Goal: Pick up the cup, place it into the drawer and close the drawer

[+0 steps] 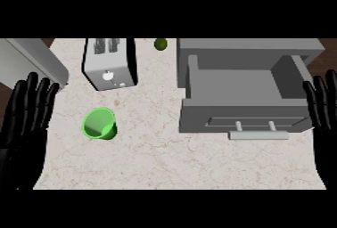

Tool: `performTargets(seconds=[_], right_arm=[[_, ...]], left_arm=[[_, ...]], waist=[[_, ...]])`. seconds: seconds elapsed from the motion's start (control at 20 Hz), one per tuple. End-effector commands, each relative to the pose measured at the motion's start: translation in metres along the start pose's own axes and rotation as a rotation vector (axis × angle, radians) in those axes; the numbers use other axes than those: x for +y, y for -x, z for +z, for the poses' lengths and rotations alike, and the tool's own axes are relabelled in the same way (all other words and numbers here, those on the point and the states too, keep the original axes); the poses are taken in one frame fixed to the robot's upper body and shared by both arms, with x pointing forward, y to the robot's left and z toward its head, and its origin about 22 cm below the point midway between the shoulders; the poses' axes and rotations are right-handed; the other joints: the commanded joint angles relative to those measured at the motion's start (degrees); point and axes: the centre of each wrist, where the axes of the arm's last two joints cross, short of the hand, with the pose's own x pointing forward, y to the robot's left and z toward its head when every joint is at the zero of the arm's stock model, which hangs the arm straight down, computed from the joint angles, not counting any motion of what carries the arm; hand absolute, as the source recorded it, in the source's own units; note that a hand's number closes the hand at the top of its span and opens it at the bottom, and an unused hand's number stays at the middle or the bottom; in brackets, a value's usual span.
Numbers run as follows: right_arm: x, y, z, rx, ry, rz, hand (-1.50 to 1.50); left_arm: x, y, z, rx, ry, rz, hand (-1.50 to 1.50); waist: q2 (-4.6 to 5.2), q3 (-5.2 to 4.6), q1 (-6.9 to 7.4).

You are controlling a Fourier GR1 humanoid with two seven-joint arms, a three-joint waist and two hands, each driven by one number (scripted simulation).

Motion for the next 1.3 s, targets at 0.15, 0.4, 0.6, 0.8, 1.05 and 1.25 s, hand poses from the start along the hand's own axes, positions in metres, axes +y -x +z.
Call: performTargets(seconds=[0.15, 0.4, 0.6, 0.8, 1.05, 1.25], right_arm=[[0.002, -0.005, -0.006, -0.008, -0.051, -0.035, -1.5], [0.032, 0.006, -0.006, 0.079, -0.131, -0.183, -1.5], [0.017, 0.003, -0.009, 0.105, -0.116, -0.165, -1.5], [0.03, -0.001, -0.03, 0.103, -0.113, -0.147, -1.5], [0.011, 0.012, -0.011, 0.105, -0.126, -0.156, -1.5], [0.014, 0.018, -0.021, 0.104, -0.115, -0.158, -1.5]], left_arm=[[-0.018, 0.007, -0.01, 0.008, -0.242, -0.122, -1.5], [-0.047, 0.043, -0.026, 0.134, -0.423, 0.014, -1.5], [-0.064, 0.044, -0.045, 0.116, -0.441, 0.023, -1.5], [-0.074, 0.027, -0.043, 0.127, -0.441, 0.037, -1.5], [-0.067, 0.047, -0.049, 0.123, -0.453, 0.034, -1.5], [-0.052, 0.037, -0.053, 0.14, -0.47, 0.02, -1.5]], waist=[[1.88, 1.28, 0.35], [2.2, 1.17, -0.46], [1.87, 1.22, 0.18], [1.81, 1.23, 0.51], [1.82, 1.23, 0.38], [1.79, 1.23, 0.53]])
